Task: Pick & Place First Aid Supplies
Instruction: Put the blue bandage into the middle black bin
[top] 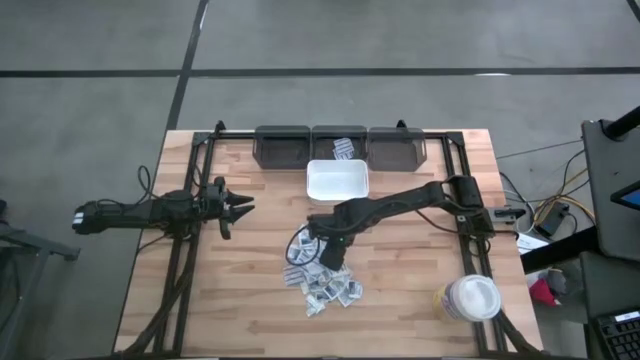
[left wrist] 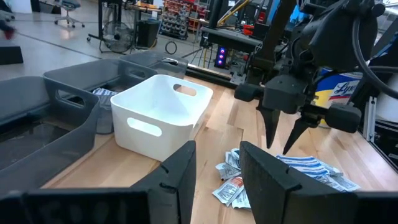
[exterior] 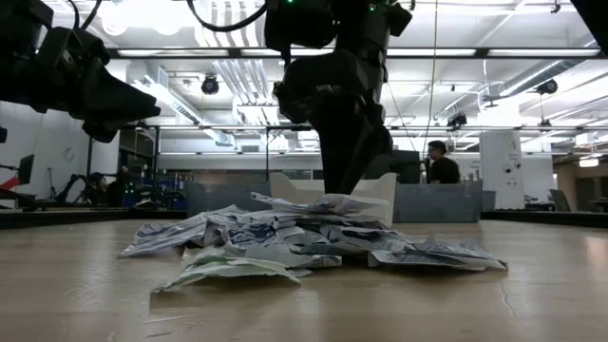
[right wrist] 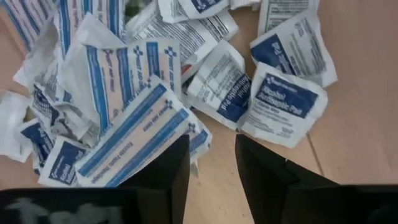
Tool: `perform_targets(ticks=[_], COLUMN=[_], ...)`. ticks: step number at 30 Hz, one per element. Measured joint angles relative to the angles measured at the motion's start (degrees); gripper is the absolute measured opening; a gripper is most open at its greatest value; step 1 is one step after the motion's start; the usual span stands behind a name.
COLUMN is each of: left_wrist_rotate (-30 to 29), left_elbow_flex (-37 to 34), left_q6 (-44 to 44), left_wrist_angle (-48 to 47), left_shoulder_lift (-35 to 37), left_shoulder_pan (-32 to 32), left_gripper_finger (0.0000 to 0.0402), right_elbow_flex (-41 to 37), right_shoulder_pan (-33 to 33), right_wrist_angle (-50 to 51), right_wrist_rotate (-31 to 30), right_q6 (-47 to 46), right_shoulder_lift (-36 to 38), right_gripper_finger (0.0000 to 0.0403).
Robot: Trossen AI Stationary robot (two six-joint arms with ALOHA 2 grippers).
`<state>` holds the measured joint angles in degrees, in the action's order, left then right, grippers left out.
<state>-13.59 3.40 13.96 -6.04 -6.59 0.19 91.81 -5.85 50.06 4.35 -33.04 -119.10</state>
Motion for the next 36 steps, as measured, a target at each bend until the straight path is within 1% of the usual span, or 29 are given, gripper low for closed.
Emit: perform_targets(ticks=[11, 23, 27, 36], left_wrist_rotate=[0.0, -0.02, -0.01, -0.01], left_elbow_flex=[0.0, 0.0, 0.0, 0.0], left_q6=[-0.02, -0.04, -0.04, -0.04], left_wrist_angle=[0.0, 0.0, 0.0, 0.0], left_shoulder_lift=[0.01, 0.02, 0.02, 0.01], left_shoulder_pan=[0.01, 0.02, 0.0, 0.01], left_gripper_finger=[0.0124, 0.0124, 0.0124, 0.0124], right_elbow_flex=[-0.25, -3.56, -3.56, -3.56], right_shoulder_pan=[0.0, -0.02, 0.0, -0.01], right_wrist_angle=[-0.82, -3.94, -4.06, -4.02], right_wrist_rotate=[0.25, 2.15, 2.15, 2.15], right_q6=[-0.33, -1.33, -1.33, -1.24], right_shoulder_lift=[-1.0, -1.02, -1.02, -1.02], right_gripper_finger=[0.0134, 0.0134, 0.0125, 0.0089])
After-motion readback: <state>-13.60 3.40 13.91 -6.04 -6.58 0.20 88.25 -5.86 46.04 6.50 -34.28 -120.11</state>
